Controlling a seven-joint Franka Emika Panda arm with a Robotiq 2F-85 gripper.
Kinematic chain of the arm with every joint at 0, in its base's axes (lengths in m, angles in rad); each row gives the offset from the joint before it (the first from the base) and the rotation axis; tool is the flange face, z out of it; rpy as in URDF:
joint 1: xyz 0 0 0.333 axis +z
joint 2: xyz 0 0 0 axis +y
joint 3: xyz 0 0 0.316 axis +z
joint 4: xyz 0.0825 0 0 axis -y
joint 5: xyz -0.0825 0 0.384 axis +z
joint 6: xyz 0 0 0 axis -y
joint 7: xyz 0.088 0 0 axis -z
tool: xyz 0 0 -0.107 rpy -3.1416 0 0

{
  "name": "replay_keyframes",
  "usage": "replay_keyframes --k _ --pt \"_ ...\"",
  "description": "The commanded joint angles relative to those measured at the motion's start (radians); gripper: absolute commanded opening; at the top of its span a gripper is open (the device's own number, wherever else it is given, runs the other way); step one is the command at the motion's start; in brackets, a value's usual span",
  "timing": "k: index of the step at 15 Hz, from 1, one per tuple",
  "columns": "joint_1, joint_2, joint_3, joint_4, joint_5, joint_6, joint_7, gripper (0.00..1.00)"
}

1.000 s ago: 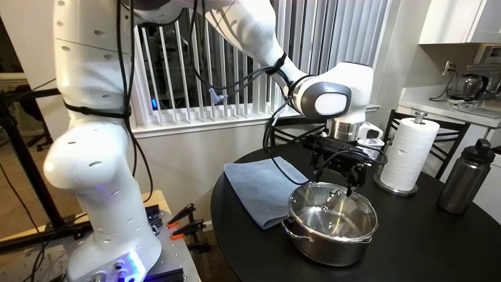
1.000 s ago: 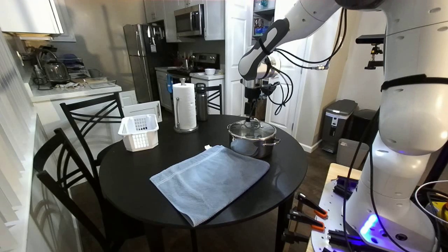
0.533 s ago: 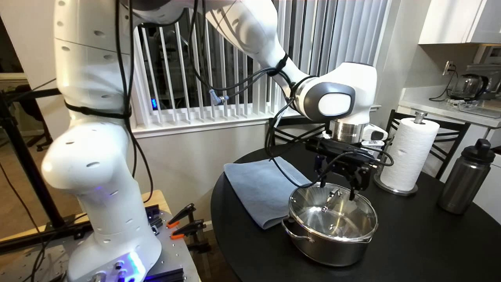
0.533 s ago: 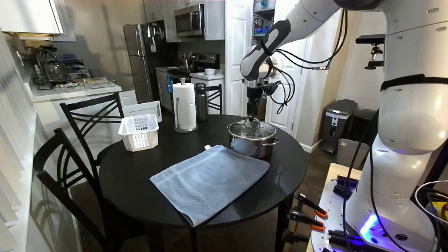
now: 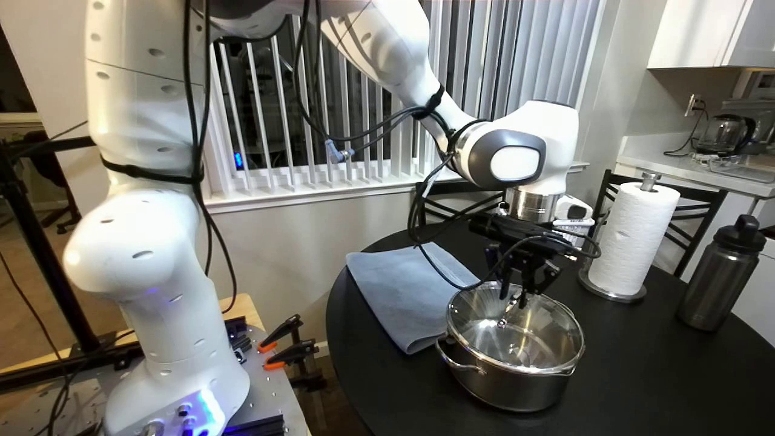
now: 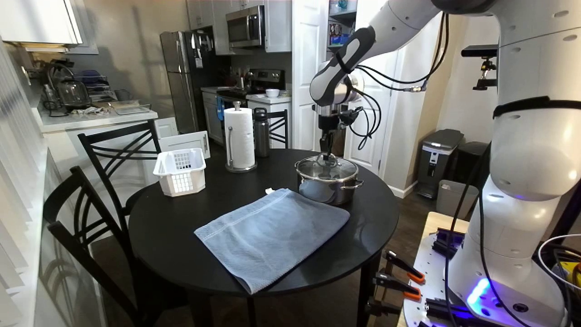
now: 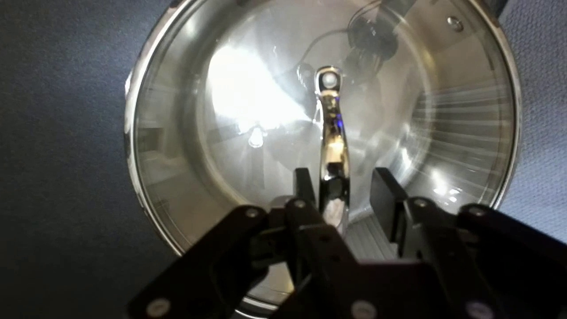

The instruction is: Remove the glass lid from the pot.

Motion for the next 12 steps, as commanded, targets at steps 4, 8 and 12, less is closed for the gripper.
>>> replay_keyframes --k 4,8,12 --pt "-0.033 -0.003 0.024 0.013 -0.001 -0.018 -0.023 0.03" --pt "-0.034 -0.112 0.029 -0.07 0.004 0.017 -0.044 0.06" --pt "-0.01 -0.29 0.026 -0.164 -0.038 -0.015 -0.082 0.06"
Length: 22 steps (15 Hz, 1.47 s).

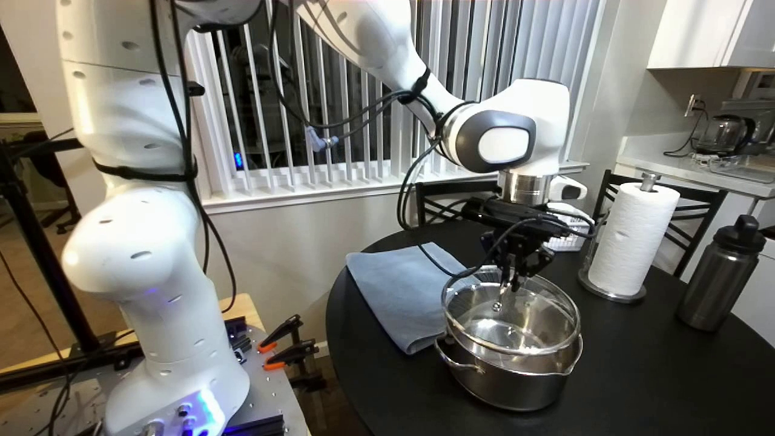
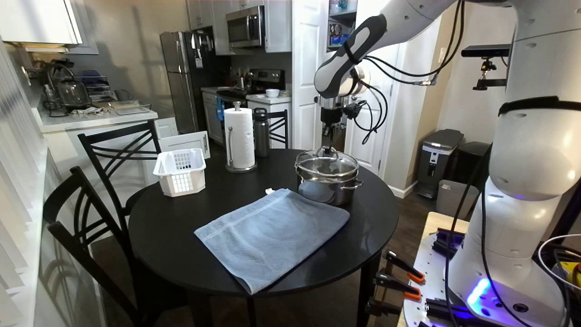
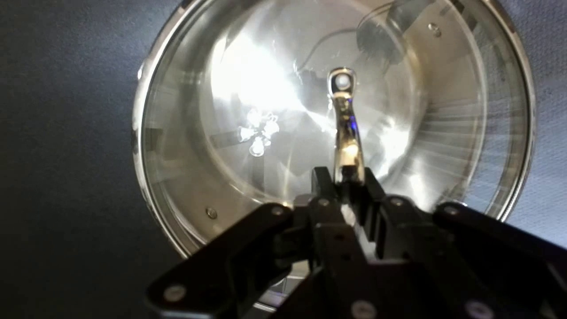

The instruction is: Remove the glass lid from the pot.

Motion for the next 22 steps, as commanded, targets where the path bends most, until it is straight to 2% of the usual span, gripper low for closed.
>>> replay_keyframes --k 1,3,6,9,12,14,17,19,22 --pt "0.013 -0.223 0.012 -0.116 -0.043 -0.044 -0.065 0.06" --pt "0.044 -0.274 0.022 -0.13 -0.036 -0.096 -0.114 0.06" --pt "0.123 -0.288 0.051 -0.128 0.028 -0.168 -0.177 0.06" --pt "0.21 -0.27 0.103 -0.156 0.082 -0.152 -0.177 0.06" --pt "0.271 -0.242 0.159 -0.203 0.053 -0.091 -0.148 0.06" --pt "0.29 -0.202 0.187 -0.252 -0.018 0.014 -0.116 0.06" --pt "0.281 -0.127 0.189 -0.336 -0.114 0.253 -0.098 0.06" --pt "0.267 -0.078 0.182 -0.378 -0.118 0.399 -0.119 0.06" --pt "0.233 -0.025 0.196 -0.394 -0.077 0.481 -0.147 0.06"
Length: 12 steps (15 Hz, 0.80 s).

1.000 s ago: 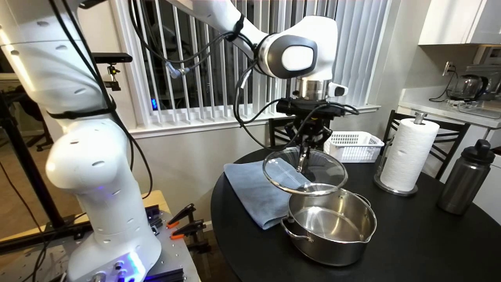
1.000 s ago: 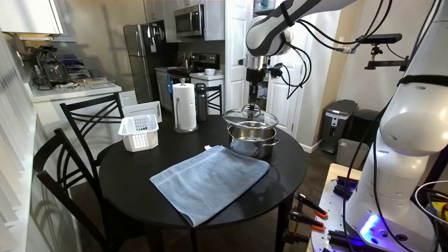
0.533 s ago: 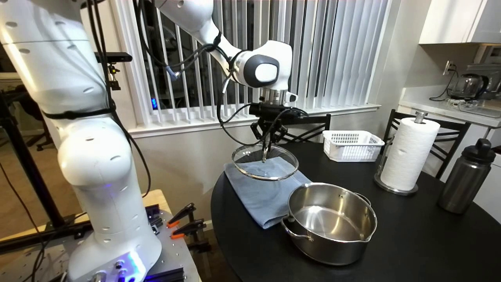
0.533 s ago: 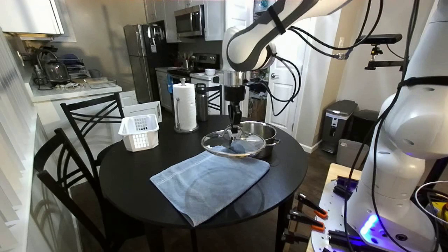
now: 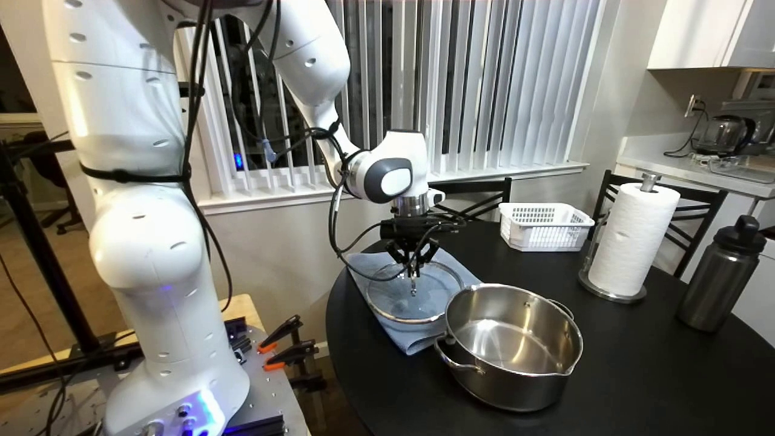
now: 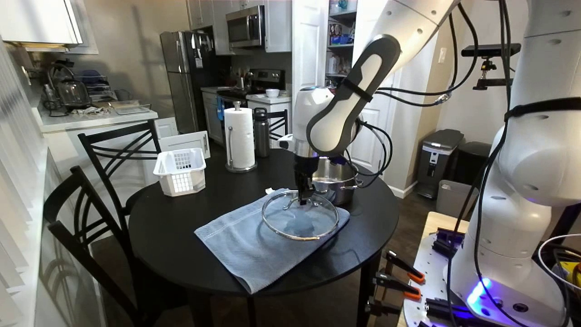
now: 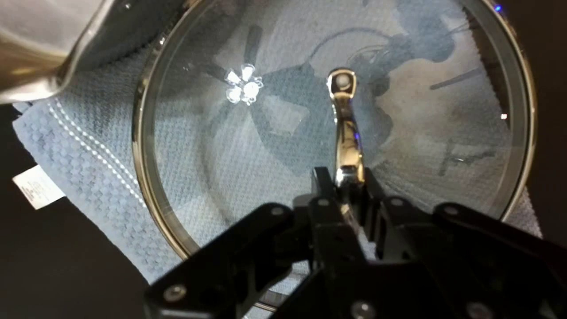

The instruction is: Remove the glass lid from the pot.

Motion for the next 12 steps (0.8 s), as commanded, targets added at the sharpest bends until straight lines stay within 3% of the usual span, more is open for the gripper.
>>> replay_keyframes --k 1,8,12 --pt "-0.053 0.025 0.022 -0.01 0.022 0.072 -0.038 0.06" --pt "-0.113 0.03 0.078 0.023 0.122 0.042 -0.06 0.06" --pt "-0.078 0.059 0.065 0.09 0.074 0.018 0.047 0.06"
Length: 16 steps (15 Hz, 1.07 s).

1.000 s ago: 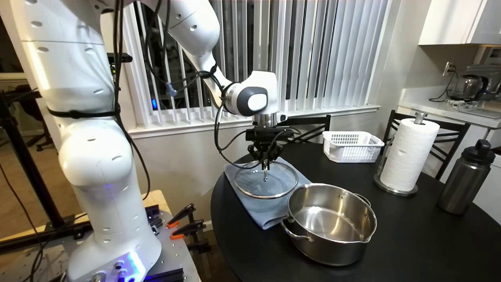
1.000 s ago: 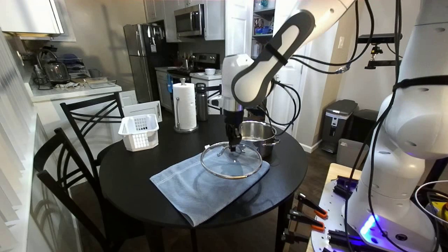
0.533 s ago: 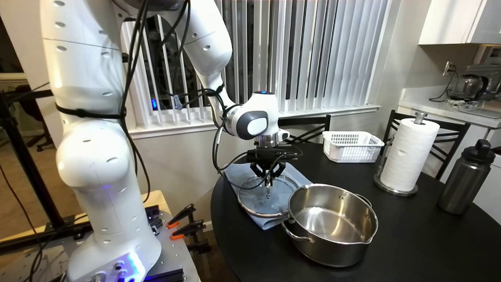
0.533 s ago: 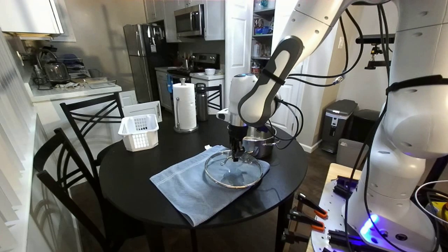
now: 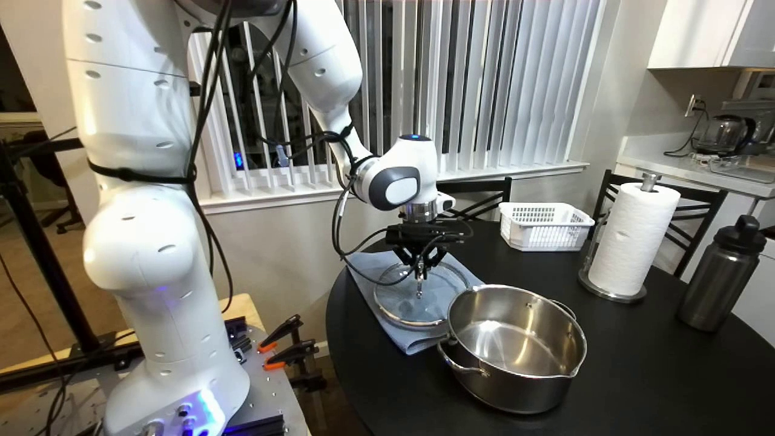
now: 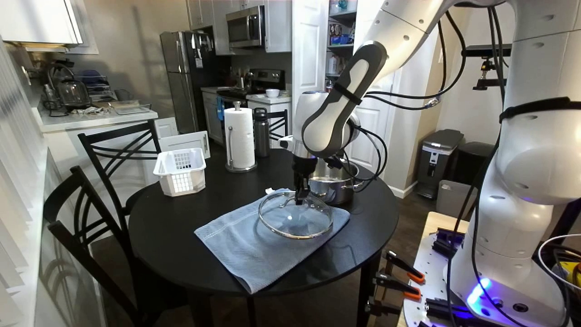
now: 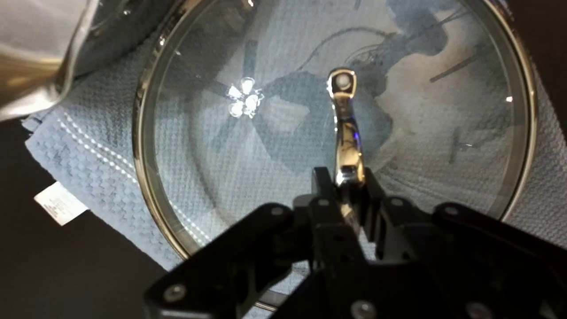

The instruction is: Remove the glass lid from the pot.

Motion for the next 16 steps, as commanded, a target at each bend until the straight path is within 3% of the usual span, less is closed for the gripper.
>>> replay_keyframes --k 1,2,4,9,10,13,16 --pt "0.025 0.009 -0.023 0.06 -0.087 -0.035 0.113 0.42" --pt "0.034 0.015 -0.038 0.066 -0.139 -0.034 0.147 0.43" --pt "0.029 0.014 -0.047 0.074 -0.199 -0.043 0.179 0.55" --pt "-0.05 -0.071 -0.01 0.037 -0.054 -0.111 -0.001 0.86" --pt "-0.015 -0.01 -0.025 0.068 -0.104 -0.075 0.078 0.68" --pt "-0.027 -0.04 -0.032 0.064 -0.078 -0.102 0.038 0.85" --pt "-0.026 -0.046 -0.03 0.059 -0.077 -0.103 0.037 0.86"
